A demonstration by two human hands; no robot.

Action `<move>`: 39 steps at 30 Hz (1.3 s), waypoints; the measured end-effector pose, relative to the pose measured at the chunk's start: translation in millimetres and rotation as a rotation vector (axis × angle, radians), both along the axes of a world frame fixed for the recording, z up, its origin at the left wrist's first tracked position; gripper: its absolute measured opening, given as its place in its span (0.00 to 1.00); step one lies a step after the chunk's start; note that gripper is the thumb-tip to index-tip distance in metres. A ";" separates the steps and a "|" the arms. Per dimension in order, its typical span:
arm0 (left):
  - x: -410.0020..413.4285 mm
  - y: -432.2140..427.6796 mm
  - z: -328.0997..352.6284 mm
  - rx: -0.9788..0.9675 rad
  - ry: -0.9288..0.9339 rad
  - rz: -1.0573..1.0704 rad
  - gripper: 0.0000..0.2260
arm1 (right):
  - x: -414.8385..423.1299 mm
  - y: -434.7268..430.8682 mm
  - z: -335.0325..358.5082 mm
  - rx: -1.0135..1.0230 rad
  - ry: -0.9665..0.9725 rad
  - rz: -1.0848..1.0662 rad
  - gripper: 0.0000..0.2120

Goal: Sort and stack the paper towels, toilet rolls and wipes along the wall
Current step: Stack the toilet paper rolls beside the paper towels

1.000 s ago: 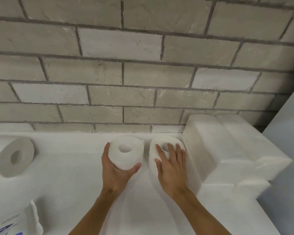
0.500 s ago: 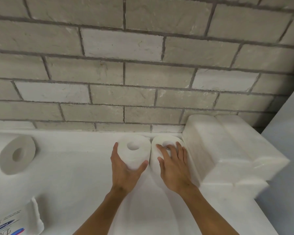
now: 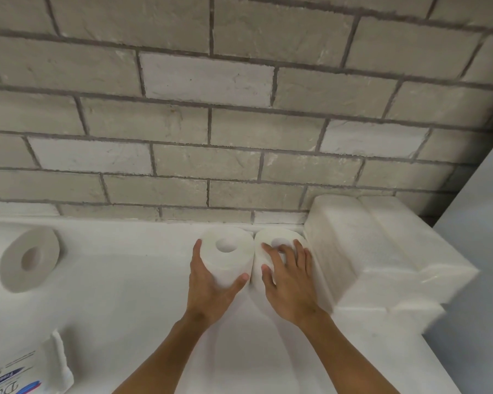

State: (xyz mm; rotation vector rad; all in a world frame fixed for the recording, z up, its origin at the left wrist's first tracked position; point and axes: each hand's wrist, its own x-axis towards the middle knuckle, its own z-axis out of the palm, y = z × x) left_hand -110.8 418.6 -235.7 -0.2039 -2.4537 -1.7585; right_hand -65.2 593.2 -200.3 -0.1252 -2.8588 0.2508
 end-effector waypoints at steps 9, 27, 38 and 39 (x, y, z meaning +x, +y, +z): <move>8.6 -33.2 10.2 0.029 -0.034 -0.123 0.52 | 15.0 -18.7 17.8 -0.102 -0.025 -0.031 0.27; 72.7 -206.9 59.1 0.184 0.088 0.143 0.19 | 68.3 -191.1 57.6 -0.675 0.008 0.277 0.15; 86.0 -373.1 73.0 0.094 0.136 0.251 0.18 | 62.8 -359.4 58.2 -0.682 -0.086 0.396 0.11; 83.8 -384.1 74.3 0.083 0.136 0.261 0.18 | 61.5 -371.3 59.2 -0.681 -0.093 0.415 0.13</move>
